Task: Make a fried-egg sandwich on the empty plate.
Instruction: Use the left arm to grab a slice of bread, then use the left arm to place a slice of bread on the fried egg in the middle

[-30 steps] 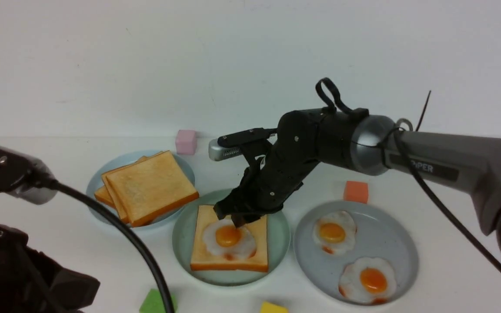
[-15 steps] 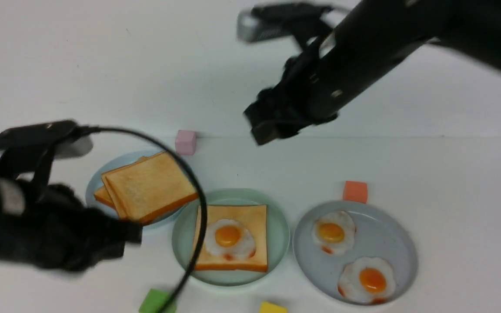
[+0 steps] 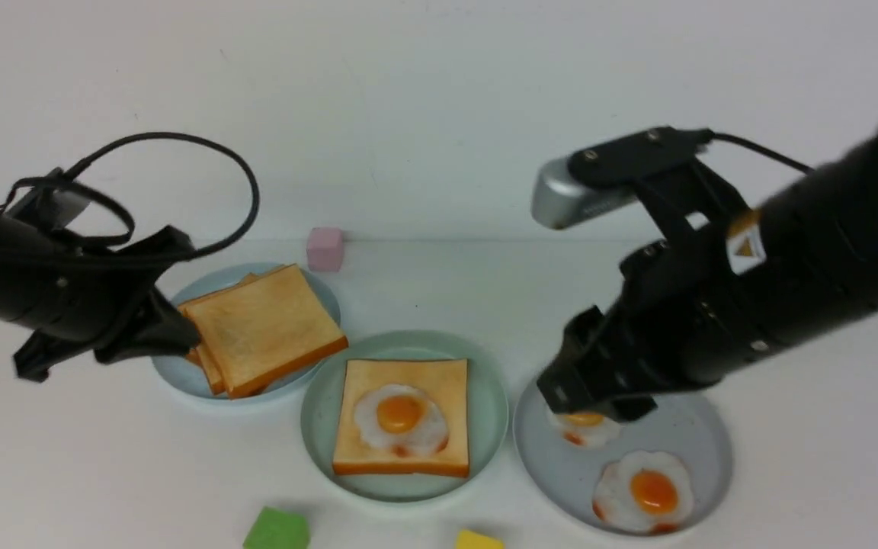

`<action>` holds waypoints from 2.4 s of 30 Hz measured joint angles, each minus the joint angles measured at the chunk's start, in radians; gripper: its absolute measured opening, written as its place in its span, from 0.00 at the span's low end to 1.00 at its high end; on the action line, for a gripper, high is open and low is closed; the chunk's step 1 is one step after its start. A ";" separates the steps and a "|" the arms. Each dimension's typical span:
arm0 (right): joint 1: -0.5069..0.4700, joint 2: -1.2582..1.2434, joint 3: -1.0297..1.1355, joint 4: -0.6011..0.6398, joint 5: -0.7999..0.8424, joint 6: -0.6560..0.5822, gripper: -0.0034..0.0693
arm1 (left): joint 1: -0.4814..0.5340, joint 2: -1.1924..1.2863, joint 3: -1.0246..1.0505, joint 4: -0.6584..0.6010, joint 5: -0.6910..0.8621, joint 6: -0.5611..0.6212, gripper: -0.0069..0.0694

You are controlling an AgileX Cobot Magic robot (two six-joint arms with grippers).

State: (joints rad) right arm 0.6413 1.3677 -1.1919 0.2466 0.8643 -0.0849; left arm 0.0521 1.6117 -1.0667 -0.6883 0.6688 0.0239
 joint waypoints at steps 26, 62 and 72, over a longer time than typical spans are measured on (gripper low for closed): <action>0.006 -0.013 0.010 0.073 0.044 0.000 0.56 | 0.001 0.300 -0.051 -0.348 -0.202 0.493 0.30; 0.006 -0.021 0.010 0.079 0.150 0.003 0.56 | -0.232 0.228 -0.015 -0.310 -0.105 0.569 0.10; 0.006 -0.021 0.010 0.079 0.138 0.003 0.56 | -0.232 0.273 -0.013 -0.346 -0.120 0.575 0.28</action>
State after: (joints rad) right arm 0.6478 1.3464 -1.1818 0.3252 1.0019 -0.0819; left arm -0.1798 1.8842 -1.0800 -1.0341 0.5491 0.5992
